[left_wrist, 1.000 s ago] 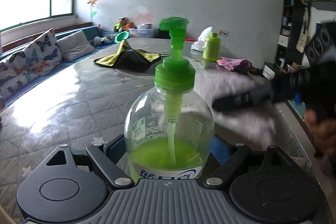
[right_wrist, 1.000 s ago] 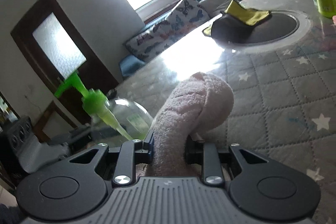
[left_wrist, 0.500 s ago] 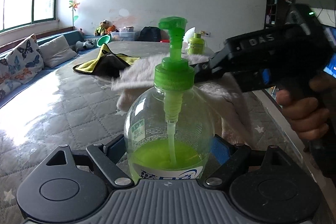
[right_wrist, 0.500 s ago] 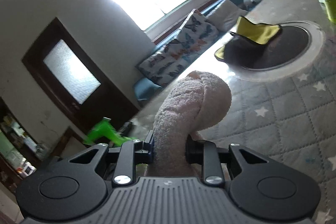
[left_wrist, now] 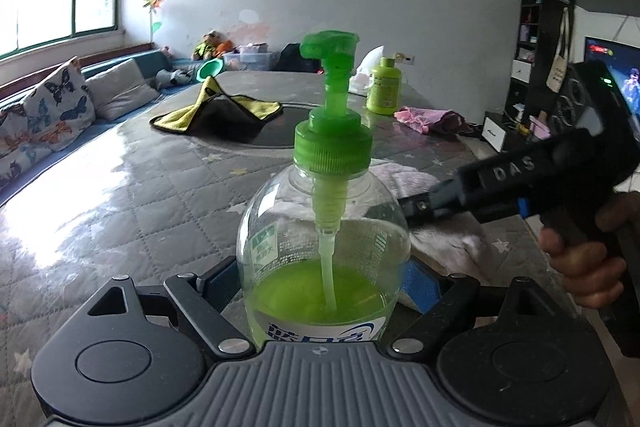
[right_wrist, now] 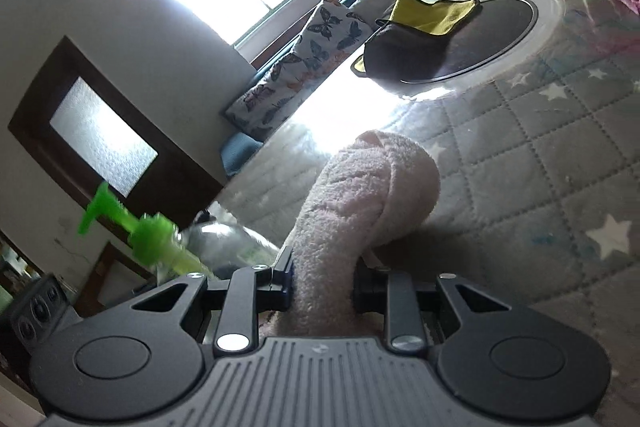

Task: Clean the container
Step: 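Hold the bottle in the left gripper while the right gripper rubs the towel over the pump, then hold the bottle in the left gripper while the right gripper wipes the bottle shoulder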

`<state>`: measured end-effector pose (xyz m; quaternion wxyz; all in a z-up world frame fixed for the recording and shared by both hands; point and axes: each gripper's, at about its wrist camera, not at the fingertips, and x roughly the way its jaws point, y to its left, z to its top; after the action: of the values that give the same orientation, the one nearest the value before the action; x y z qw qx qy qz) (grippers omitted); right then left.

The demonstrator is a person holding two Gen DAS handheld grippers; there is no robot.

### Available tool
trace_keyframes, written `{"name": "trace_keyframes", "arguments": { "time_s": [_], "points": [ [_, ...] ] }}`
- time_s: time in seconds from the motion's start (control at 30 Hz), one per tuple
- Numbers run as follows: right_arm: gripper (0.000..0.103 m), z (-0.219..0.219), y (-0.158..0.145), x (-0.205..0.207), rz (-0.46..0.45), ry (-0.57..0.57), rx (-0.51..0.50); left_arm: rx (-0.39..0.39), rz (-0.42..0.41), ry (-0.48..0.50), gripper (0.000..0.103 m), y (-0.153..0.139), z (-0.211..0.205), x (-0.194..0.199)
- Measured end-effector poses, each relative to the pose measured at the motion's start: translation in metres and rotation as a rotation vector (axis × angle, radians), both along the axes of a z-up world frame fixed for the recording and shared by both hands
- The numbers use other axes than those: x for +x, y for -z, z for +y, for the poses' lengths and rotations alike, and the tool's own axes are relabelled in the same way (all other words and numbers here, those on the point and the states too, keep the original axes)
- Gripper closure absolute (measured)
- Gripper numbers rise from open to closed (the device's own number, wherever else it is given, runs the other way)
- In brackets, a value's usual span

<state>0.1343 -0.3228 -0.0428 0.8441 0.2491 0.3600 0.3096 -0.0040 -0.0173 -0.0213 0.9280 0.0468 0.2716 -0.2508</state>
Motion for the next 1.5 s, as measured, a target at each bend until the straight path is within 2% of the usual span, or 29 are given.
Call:
{"name": "trace_keyframes", "arguments": {
  "time_s": [0.2,0.3,0.37,0.53,0.8,0.93,1.07,1.17,1.37,1.5],
  "points": [
    [0.078,0.004,-0.007,-0.014,-0.030,-0.013,-0.059,0.052,0.021,-0.087,0.011,-0.002,-0.009,-0.005],
    [0.078,0.007,-0.010,-0.023,-0.043,-0.023,-0.082,0.076,0.011,-0.120,0.012,-0.002,-0.013,-0.011],
    [0.078,0.006,-0.011,-0.029,-0.049,-0.030,-0.088,0.085,-0.004,-0.110,0.017,-0.002,-0.014,-0.013],
    [0.078,0.001,-0.025,-0.036,-0.081,-0.016,-0.076,0.079,-0.014,-0.065,0.017,-0.001,-0.008,-0.016],
    [0.078,0.010,-0.061,-0.025,-0.164,-0.059,0.031,0.077,-0.038,0.026,0.017,0.001,0.004,-0.017],
    [0.078,0.025,-0.047,-0.006,-0.112,-0.067,0.026,0.068,-0.043,0.043,0.017,0.003,0.008,-0.016],
    [0.078,0.022,-0.032,0.009,-0.051,-0.042,0.076,0.069,-0.049,0.049,0.017,0.004,0.008,-0.016],
    [0.078,0.024,-0.024,0.015,-0.029,-0.030,0.056,0.063,-0.043,0.043,0.016,0.004,0.009,-0.016],
    [0.078,0.024,-0.006,0.018,0.016,-0.023,0.031,0.045,-0.008,-0.011,0.016,0.004,0.006,-0.013],
    [0.078,0.022,-0.002,0.013,0.013,-0.020,0.010,0.027,0.038,-0.064,0.015,0.002,0.004,-0.011]
  ]
}}
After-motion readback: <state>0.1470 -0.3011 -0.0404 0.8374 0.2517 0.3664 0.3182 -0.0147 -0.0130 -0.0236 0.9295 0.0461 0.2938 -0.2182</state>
